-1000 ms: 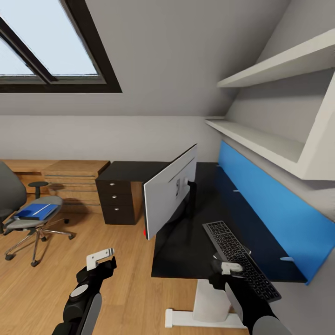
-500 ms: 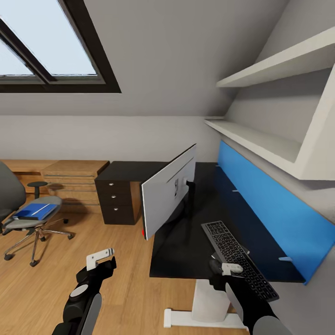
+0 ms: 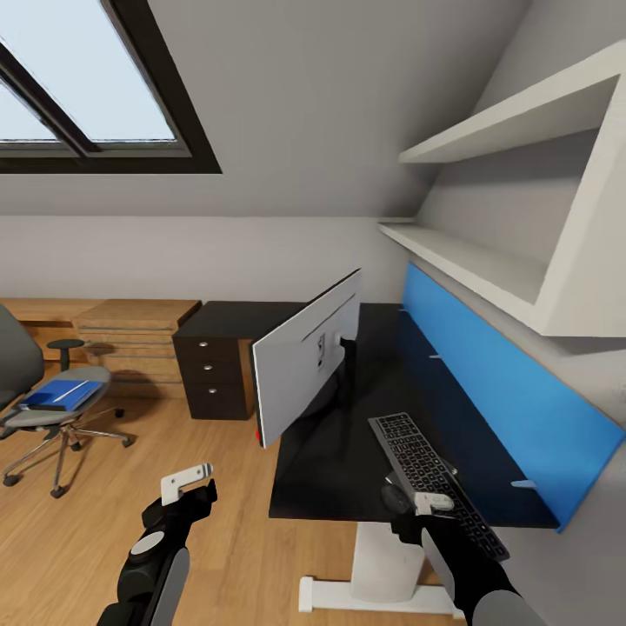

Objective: In the bedroom, organize the workspace by keeping the computer under the desk, ensuring the monitor is on the desk, placing the keyboard on the desk next to the monitor, placing the mouse on the desk next to the keyboard, moving the folder from the swivel chair onto the desk next to the mouse, stacking the notebook on top of the folder with the pen on top of the notebook, and positioning the swivel chair next to the desk.

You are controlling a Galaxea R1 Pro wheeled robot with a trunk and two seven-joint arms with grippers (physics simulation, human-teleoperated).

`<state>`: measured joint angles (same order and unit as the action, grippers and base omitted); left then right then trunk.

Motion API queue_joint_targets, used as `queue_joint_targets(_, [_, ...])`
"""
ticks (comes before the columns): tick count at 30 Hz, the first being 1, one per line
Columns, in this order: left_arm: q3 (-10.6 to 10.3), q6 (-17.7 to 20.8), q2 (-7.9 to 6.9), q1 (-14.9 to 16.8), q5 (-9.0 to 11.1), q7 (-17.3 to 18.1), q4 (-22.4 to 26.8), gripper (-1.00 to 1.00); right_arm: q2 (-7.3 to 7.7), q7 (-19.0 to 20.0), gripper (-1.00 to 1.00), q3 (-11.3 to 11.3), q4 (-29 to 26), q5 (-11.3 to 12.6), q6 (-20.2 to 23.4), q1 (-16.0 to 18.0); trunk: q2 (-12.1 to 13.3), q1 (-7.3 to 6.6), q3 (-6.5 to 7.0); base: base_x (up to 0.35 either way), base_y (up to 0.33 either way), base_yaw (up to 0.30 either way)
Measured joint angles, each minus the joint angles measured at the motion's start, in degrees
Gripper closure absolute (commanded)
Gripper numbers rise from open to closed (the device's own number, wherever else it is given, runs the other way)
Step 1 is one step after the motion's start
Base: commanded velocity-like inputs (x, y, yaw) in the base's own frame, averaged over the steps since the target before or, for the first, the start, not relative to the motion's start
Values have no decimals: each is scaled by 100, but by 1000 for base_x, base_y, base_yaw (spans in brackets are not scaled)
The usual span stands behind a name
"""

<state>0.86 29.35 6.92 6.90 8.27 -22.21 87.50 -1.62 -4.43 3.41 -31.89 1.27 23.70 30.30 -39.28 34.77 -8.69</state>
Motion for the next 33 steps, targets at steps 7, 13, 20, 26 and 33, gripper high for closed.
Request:
queue_joint_targets(7, [0,1,0,0,1,0,4,-100,0,0,-100,0,0,-1,0,0,0,0,0,0,-40,0])
queue_joint_targets(13, [0,1,0,0,1,0,5,-100,0,1,-100,-1,0,-1,0,0,0,0,0,0,-5,0])
queue_joint_targets(20, [0,1,1,0,1,0,5,-100,-5,1,-100,-1,0,0,0,0,0,0,0,-8,10,0])
queue_joint_targets(26, [1,2,2,0,1,0,6,-100,-26,2,-100,-21,1,7,-7,0,1,2,0,-140,149,0])
queue_joint_targets(33, [0,1,1,0,6,0,6,-100,-33,9,-100,-40,1,7,-7,2,0,1,0,-173,168,0])
